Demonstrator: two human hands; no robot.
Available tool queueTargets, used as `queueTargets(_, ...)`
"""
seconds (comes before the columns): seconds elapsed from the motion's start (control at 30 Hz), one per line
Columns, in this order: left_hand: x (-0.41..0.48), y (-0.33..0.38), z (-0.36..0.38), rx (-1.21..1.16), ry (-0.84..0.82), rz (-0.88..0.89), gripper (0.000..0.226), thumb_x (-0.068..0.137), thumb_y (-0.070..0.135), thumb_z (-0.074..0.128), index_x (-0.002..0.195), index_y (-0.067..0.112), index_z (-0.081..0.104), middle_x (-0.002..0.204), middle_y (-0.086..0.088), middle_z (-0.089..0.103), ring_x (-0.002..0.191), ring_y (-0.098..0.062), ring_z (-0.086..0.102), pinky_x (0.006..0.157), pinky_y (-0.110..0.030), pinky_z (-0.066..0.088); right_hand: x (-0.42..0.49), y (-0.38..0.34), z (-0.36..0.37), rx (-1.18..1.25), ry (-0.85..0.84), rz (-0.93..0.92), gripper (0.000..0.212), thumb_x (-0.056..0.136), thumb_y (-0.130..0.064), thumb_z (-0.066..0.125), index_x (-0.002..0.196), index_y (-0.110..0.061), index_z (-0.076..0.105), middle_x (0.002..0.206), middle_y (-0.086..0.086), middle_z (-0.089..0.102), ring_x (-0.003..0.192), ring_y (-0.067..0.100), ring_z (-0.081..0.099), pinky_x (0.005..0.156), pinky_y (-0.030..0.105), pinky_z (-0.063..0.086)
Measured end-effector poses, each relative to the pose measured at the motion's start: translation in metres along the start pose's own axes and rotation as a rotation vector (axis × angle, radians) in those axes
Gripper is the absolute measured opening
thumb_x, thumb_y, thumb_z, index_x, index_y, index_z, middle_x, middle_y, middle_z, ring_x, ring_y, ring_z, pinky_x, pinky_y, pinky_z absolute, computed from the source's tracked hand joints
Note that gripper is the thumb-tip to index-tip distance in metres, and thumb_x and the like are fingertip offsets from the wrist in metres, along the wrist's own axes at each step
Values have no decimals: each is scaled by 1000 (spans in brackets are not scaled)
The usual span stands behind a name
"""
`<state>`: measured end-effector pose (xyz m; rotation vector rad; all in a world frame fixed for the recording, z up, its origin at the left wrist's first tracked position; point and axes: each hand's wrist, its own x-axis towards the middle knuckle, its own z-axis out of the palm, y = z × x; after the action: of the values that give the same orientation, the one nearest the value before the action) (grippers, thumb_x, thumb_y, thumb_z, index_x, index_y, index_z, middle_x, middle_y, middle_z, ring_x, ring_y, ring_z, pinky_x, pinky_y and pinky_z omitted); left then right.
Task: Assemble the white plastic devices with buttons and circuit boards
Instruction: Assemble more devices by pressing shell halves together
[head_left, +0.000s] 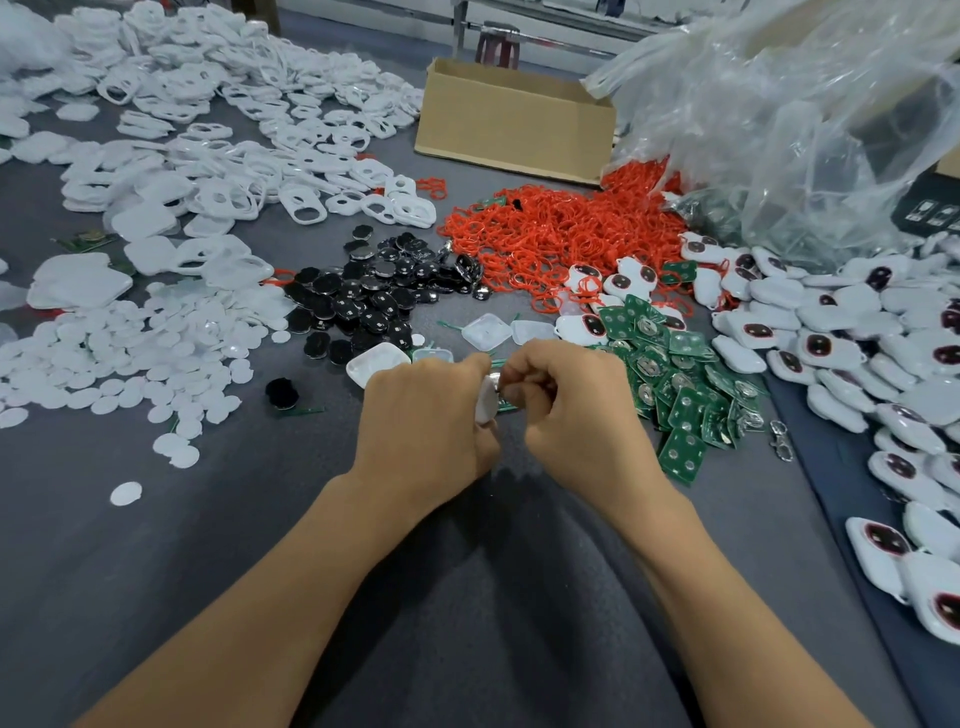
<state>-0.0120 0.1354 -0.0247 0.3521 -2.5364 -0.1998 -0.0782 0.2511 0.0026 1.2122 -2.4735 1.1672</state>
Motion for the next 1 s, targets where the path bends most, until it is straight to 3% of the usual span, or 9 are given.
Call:
queueTargets(0.1,0,-3,-1,-138,-19,3,19,64,27,52,62,23,34,53,-4,49,52,-30,38,48,-29,17,0,2,1,-12,-13,-73,23,70,16,51,74,-3,64,70,4,62,69,22,63,62,36,45)
queueTargets(0.23,3,-5,-2,-190,-65,-1,33,61,26,57,55,25,25,51,6,39,56,-24,33,48,-30,17,1,4,-1,-25,-20,-169,15,72,9,51,75,0,63,72,8,61,67,22,55,60,32,41)
queueTargets(0.37,6,-7,-3,-257,-118,-18,20,59,30,48,54,25,29,50,5,35,57,-26,36,52,-32,28,3,6,-1,-42,-30,-211,14,75,11,53,76,-1,61,73,2,55,66,8,41,59,25,36)
queueTargets(0.47,6,-7,-5,-313,-163,-50,14,56,29,47,55,23,34,50,3,39,57,-24,38,52,-31,26,3,7,0,-56,-40,-220,17,76,14,53,76,-2,60,75,-2,50,68,1,34,61,15,30)
queueTargets(0.57,7,-7,-7,-413,-209,-93,15,54,27,49,53,21,35,49,1,38,54,-23,35,49,-30,25,3,8,-1,-64,-28,-242,17,76,15,52,76,0,59,75,4,55,69,6,38,61,14,32)
queueTargets(0.77,11,-6,-9,-551,-221,-169,20,55,32,57,60,14,50,52,-1,42,58,-28,41,53,-41,42,3,10,-1,-35,32,-268,11,81,6,53,79,-3,61,78,5,57,71,15,47,63,29,39)
queueTargets(0.9,11,-7,-4,-447,-118,-257,37,70,39,72,61,24,39,59,5,43,68,-29,44,58,-36,36,5,19,-16,-15,164,-200,9,84,0,60,82,-7,65,79,1,63,72,11,52,67,23,41)
queueTargets(1.0,8,-4,-2,-326,-23,-323,30,73,51,68,80,25,54,69,2,54,73,-29,48,61,-31,31,6,30,-28,-28,163,-28,11,86,-6,60,82,-10,69,74,-5,66,68,6,55,64,21,40)
